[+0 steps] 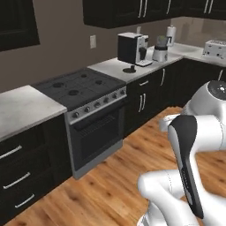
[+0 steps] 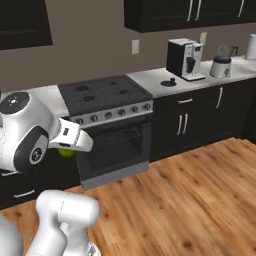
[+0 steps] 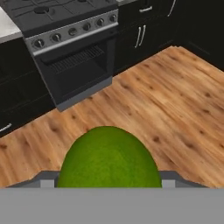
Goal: Grab the limes from the fridge, place them in the blender, close the lid, and turn on the blender to create a marinade.
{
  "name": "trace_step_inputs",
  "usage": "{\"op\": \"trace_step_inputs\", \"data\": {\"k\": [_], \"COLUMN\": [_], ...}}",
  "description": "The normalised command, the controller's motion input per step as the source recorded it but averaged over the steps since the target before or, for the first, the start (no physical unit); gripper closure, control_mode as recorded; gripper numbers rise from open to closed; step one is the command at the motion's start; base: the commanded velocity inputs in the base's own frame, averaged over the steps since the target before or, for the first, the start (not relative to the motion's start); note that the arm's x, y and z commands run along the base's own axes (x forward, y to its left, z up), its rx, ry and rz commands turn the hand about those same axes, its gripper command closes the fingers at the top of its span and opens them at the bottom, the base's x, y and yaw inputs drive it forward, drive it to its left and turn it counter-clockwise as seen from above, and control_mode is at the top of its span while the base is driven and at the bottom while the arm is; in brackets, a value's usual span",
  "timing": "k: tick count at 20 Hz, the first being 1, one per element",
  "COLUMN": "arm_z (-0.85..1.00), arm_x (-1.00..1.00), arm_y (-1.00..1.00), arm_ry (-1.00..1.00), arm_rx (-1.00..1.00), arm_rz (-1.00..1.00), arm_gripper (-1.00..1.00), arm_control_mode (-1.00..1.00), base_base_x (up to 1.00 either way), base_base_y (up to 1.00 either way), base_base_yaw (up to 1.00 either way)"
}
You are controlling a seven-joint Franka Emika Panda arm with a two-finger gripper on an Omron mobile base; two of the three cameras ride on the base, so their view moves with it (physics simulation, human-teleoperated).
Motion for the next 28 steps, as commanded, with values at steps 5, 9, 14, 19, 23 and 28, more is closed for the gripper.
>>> {"op": "trace_step_inputs", "data": {"k": [5, 9, 14, 19, 23, 28], "arm_z": [0.0, 0.0, 0.0, 0.0, 0.0, 0.0], "arm_x": [0.0, 0.0, 0.0, 0.0, 0.0, 0.0], "arm_y": [0.0, 0.0, 0.0, 0.0, 0.0, 0.0], "arm_ry": [0.0, 0.0, 0.0, 0.0, 0.0, 0.0], "arm_rx": [0.0, 0.0, 0.0, 0.0, 0.0, 0.0], "arm_rz": [0.0, 0.0, 0.0, 0.0, 0.0, 0.0], "arm_gripper": [1.0, 1.0, 1.0, 1.0, 1.0, 1.0], "arm_control_mode": [1.0, 1.0, 1.0, 1.0, 1.0, 1.0], "base_base_x": [1.0, 1.0, 1.0, 1.0, 1.0, 1.0], "base_base_y": [-0.41, -0.48, -0.57, -0.66, -0.6, -0.53], "base_base_yaw": [-0.03, 0.0, 0.0, 0.04, 0.05, 0.07]}}
